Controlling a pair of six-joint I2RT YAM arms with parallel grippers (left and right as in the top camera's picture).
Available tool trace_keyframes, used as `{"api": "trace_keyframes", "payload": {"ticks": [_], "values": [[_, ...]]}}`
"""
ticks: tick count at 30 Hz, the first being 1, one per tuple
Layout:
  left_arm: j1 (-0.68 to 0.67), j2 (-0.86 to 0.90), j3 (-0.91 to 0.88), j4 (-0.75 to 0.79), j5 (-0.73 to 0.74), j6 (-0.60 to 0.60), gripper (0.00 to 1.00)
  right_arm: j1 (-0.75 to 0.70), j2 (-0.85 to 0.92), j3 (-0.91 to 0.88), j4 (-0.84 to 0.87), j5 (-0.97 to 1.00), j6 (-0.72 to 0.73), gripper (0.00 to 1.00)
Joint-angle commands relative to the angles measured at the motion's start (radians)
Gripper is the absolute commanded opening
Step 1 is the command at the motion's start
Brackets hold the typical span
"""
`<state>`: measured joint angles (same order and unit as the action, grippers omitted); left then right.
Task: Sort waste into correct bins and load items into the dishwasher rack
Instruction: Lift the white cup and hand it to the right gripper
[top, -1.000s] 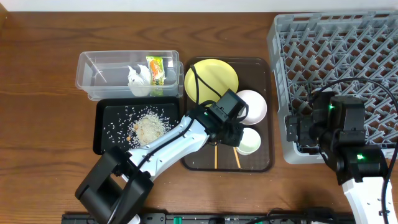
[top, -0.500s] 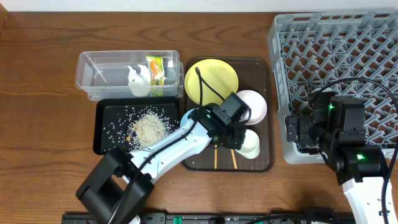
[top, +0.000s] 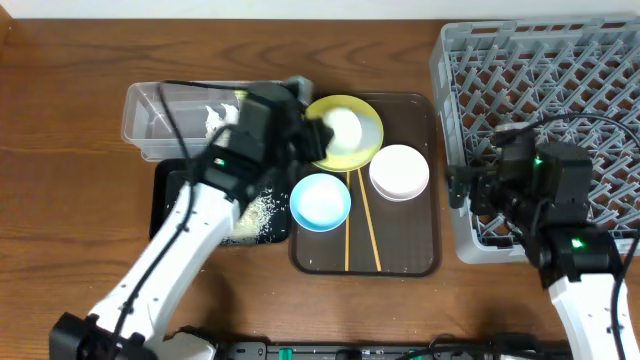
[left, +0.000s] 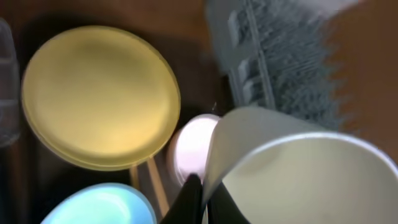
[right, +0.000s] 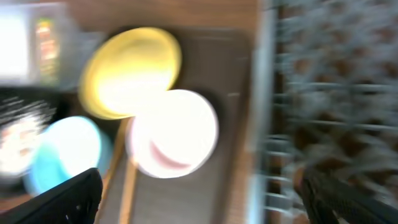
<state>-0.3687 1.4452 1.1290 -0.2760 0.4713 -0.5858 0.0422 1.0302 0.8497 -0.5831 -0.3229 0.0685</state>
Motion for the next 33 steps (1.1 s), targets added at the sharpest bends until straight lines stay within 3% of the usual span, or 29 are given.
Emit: {"api": "trace_keyframes", "payload": {"ticks": [1, 4, 9, 17, 25, 33], "values": [[0.058, 0.078, 0.001, 0.094, 0.367, -0.158, 0.06, -0.009, 0.065, 0.012, 0.005, -0.314, -0.002, 0.99], [0.069, 0.143, 0.001, 0.208, 0.637, -0.207, 0.06, -0.008, 0.136, 0.012, 0.031, -0.522, -0.088, 0.99], [0.066, 0.195, 0.001, 0.248, 0.846, -0.220, 0.06, -0.008, 0.240, 0.012, 0.160, -0.732, -0.137, 0.99], [0.062, 0.197, 0.001, 0.249, 0.900, -0.233, 0.06, -0.008, 0.356, 0.012, 0.466, -1.038, -0.127, 0.96], [0.039, 0.197, 0.001, 0.248, 0.878, -0.240, 0.06, -0.005, 0.363, 0.012, 0.523, -1.091, -0.118, 0.97], [0.022, 0.197, 0.001, 0.248, 0.872, -0.243, 0.06, 0.005, 0.363, 0.013, 0.647, -1.099, -0.034, 0.86]]}}
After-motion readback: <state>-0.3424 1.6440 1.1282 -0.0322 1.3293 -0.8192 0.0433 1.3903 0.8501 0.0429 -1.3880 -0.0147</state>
